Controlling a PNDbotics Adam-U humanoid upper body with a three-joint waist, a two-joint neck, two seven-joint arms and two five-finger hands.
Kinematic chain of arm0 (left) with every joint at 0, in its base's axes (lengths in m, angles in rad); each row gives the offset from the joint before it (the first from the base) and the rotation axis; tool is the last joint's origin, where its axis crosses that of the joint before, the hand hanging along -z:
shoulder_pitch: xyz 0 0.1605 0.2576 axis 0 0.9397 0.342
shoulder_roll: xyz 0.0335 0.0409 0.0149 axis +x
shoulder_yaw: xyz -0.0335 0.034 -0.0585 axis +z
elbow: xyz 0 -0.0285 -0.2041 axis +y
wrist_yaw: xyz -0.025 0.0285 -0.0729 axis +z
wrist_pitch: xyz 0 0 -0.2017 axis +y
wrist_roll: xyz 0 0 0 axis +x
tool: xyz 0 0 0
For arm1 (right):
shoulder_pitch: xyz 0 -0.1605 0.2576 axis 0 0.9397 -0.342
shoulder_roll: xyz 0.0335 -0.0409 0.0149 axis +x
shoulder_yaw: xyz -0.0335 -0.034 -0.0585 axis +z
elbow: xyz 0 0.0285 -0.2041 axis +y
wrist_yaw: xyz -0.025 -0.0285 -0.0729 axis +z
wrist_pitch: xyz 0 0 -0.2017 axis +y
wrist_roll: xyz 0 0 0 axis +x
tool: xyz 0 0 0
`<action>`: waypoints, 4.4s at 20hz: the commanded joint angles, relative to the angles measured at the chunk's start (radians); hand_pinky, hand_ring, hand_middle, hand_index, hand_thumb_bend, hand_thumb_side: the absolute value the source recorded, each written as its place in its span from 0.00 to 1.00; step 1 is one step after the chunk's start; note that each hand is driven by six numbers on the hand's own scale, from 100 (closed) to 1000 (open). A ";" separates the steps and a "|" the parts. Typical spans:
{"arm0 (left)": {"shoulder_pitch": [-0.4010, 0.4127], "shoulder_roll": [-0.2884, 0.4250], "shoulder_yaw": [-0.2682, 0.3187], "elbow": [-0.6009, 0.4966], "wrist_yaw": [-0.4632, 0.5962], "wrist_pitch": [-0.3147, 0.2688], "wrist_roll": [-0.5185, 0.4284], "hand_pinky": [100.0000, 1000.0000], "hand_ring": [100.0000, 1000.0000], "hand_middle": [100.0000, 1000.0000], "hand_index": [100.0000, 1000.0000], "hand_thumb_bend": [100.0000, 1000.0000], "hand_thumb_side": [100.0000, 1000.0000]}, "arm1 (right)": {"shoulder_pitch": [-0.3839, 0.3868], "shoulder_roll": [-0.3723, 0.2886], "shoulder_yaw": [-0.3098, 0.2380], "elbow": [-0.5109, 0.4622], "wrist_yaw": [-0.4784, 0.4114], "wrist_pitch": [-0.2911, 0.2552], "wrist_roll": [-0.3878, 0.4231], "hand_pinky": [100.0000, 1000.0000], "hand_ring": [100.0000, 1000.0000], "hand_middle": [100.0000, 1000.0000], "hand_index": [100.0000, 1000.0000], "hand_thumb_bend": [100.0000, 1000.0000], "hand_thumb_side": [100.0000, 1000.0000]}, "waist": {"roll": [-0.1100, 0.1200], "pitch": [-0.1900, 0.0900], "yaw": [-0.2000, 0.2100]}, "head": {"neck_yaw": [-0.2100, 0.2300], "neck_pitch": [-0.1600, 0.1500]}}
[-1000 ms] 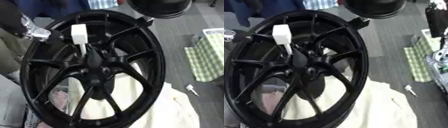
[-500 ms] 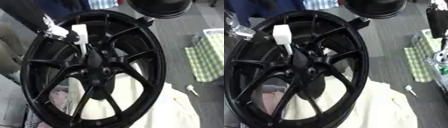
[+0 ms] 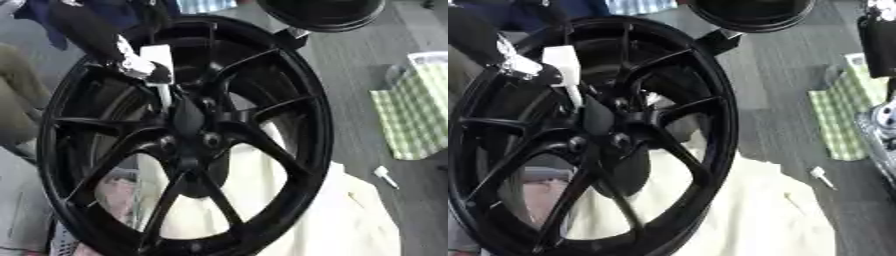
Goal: Pull the pin out of the wheel hub.
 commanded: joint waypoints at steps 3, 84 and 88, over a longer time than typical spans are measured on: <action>-0.017 0.000 -0.001 0.022 -0.015 -0.003 -0.011 0.89 0.87 0.77 0.87 0.50 0.53 | -0.013 -0.012 -0.004 -0.018 -0.007 -0.007 -0.003 0.47 0.50 0.50 0.69 0.00 0.51 | -0.004 -0.011 -0.005 | 0.007 -0.018; 0.174 0.300 0.596 0.197 0.074 0.202 0.356 0.66 0.49 0.25 0.47 0.00 0.12 | 0.007 0.000 -0.037 -0.018 0.020 -0.018 -0.034 0.48 0.51 0.51 0.69 0.00 0.51 | -0.021 -0.024 0.041 | -0.002 -0.034; 0.295 0.371 0.671 0.323 0.046 0.184 0.483 0.67 0.51 0.28 0.51 0.00 0.09 | 0.001 0.000 -0.042 -0.018 0.027 -0.019 -0.034 0.48 0.51 0.51 0.69 0.00 0.51 | -0.027 -0.022 0.051 | -0.006 -0.041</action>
